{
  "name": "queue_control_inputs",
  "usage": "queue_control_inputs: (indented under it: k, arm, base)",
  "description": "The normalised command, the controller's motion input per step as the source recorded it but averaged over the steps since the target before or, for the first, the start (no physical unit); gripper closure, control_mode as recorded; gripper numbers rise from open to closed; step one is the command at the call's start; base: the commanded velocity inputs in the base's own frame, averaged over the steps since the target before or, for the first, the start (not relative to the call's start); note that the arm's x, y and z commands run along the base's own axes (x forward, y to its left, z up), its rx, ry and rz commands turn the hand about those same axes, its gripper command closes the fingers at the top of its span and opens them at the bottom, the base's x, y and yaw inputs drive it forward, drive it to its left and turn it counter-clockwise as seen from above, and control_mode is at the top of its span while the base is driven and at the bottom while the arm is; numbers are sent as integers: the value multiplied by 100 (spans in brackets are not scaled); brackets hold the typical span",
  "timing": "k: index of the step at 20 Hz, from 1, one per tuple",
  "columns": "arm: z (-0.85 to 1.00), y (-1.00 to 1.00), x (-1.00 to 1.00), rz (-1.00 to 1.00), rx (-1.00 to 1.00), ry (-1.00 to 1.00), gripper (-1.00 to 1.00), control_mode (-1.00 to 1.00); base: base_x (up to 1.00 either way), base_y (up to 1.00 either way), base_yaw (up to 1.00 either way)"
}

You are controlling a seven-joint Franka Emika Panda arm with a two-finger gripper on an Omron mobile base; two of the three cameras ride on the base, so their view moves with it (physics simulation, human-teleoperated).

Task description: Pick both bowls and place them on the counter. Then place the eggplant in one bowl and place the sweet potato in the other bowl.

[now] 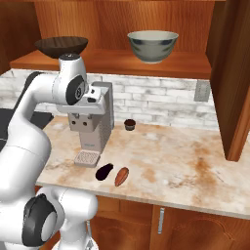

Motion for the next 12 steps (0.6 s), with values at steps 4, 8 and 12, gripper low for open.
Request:
queue_control_inputs:
  k: [4, 8, 12]
  arm:
    - [0, 0, -9, 0, 0, -7, -100, -100]
    - [3, 3, -26, 0, 10, -20, -100, -100]
    - [22, 22, -17, -10, 23, -6, -100, -100]
  base:
    - [0, 0, 0]
    - [0, 0, 0]
    - [0, 0, 0]
